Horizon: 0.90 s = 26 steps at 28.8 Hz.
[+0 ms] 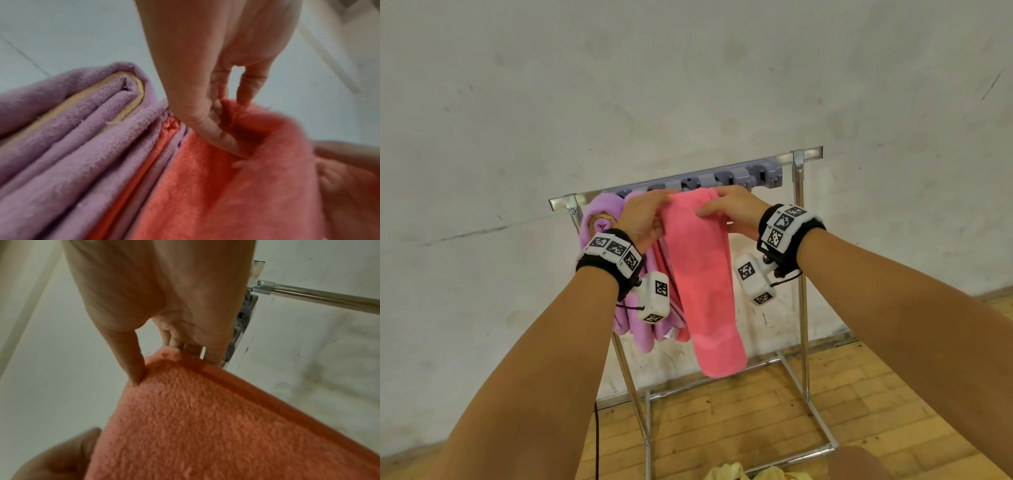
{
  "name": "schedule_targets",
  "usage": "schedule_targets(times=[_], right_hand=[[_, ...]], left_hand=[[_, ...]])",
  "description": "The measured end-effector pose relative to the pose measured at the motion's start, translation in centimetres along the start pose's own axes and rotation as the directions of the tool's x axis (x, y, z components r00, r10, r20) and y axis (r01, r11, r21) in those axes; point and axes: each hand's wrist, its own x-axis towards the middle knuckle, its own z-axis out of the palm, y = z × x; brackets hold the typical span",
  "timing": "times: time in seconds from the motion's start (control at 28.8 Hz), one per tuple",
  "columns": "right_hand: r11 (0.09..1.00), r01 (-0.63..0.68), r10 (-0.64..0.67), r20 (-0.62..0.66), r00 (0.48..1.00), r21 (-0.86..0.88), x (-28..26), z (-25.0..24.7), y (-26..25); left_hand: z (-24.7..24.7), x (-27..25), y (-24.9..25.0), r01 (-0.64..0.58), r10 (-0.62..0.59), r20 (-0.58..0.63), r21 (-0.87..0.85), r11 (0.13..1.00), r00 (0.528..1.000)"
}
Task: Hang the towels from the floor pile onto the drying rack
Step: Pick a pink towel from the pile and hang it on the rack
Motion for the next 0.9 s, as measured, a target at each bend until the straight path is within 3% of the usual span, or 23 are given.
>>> schedule_targets(times=[0.07, 0.24, 0.38, 0.52, 0.66, 0.8, 0.9], right_hand=[[0.998, 0.024, -0.022, -0.041, 0.999, 0.058, 0.3, -0.3, -0.5], [0.996, 0.041, -0.036, -0.063, 0.997, 0.08, 0.6, -0.1, -1.9], [0.999, 0.034, -0.036, -0.058, 0.998, -0.037, 1.0, 0.3, -2.4], [0.969, 0.076, -0.092, -0.06, 0.994, -0.235, 2.1, 0.4, -2.2], [0.939, 0.105, -0.159, -0.145, 0.977, -0.329, 3.2, 0.2, -2.0], [0.892, 0.161, -0.157, 0.044, 0.987, -0.423, 3.6, 0.4, -1.9], [0.814, 0.181, -0.203, 0.022, 0.979, -0.553, 4.8, 0.7, -1.7]], left_hand=[[-0.5, -0.2, -0.1, 0.029, -0.031, 0.041, 0.055, 0.998, 0.999], [-1.2, -0.2, -0.6, -0.073, 0.07, 0.021, 0.288, 0.955, 0.997], [-1.5, 1.1, -0.4, -0.183, 0.215, 0.0, 0.52, 0.834, 0.977], [-1.1, 2.1, 0.2, -0.2, 0.257, -0.002, 0.623, 0.756, 0.966], [-0.6, 3.1, 0.8, -0.219, 0.307, -0.018, 0.658, 0.72, 0.952], [0.0, 4.7, 1.0, -0.247, 0.38, -0.083, 0.63, 0.737, 0.921], [0.2, 5.7, 1.4, -0.276, 0.417, -0.091, 0.621, 0.734, 0.904]])
